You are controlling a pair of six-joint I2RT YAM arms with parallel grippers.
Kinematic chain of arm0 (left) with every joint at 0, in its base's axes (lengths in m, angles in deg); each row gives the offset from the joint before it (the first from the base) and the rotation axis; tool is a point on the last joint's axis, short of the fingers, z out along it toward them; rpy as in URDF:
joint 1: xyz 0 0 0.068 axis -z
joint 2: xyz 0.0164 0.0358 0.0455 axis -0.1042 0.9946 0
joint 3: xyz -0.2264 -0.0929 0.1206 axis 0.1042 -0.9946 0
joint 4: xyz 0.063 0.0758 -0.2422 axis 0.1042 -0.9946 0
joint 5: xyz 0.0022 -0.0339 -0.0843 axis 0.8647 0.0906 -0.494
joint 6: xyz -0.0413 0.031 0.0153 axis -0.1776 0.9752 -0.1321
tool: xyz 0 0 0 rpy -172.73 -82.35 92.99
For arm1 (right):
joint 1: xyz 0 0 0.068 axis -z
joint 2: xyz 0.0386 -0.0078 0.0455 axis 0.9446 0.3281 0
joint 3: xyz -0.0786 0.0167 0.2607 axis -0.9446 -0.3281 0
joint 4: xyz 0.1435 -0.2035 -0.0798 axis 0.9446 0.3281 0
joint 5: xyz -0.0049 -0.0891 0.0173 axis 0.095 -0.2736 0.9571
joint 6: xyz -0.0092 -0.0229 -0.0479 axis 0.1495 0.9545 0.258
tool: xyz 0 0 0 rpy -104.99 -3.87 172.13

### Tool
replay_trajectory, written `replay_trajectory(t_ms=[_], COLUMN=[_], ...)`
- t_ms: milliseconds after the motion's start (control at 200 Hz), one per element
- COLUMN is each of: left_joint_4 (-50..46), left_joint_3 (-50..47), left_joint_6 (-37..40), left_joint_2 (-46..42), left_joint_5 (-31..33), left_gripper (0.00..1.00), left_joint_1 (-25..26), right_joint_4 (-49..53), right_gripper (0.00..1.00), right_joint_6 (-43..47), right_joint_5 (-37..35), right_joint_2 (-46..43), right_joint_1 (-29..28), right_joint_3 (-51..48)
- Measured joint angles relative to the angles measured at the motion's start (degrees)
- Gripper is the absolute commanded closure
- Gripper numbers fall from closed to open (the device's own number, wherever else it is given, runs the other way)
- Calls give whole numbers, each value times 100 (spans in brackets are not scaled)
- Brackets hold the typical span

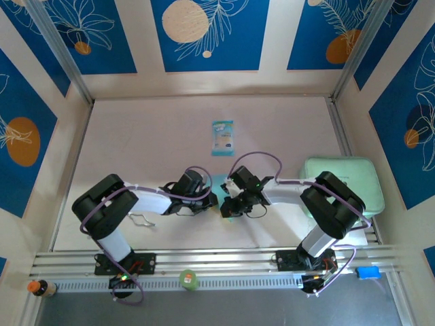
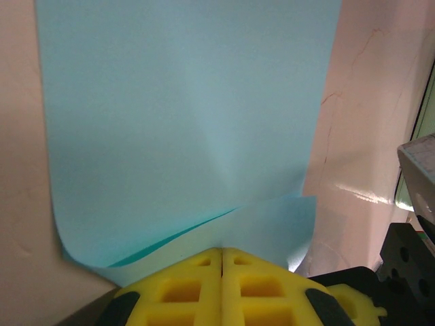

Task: Fold a paper plane with a square sheet of paper (pick it up from the middle)
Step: Third fold the triangle at the center of the table.

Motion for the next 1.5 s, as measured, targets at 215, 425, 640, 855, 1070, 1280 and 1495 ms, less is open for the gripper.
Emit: replay_trajectory(t_ms=[215, 425, 640, 855, 1070, 1280, 1495], left_joint_4=[33, 39, 59, 127, 131, 122, 118], left_joint_3=[-22, -26, -37, -66, -70, -70, -85], left_joint_6=[20, 26, 26, 26, 24, 26, 26], left_joint_2=[0, 0, 0, 0, 0, -17, -35], left_joint_5=[4, 15, 17, 17, 17, 42, 68], left_gripper=[100, 100, 100, 100, 100, 100, 100], left_joint_1=[0, 0, 0, 0, 0, 0, 0], right_joint_4=[-326, -428, -590, -538, -90, -44, -127], right_gripper=[93, 92, 92, 92, 92, 92, 91], right_joint_6=[-136, -249, -485, -717, -748, -726, -704], right_joint_5=[48, 57, 46, 0, 184, 291, 328], right_joint_2=[-162, -437, -859, -1340, -1989, -1576, -601], right_joint_1=[57, 101, 118, 175, 369, 459, 407], right_joint_3=[-289, -590, -1051, -1403, -1119, -468, 28])
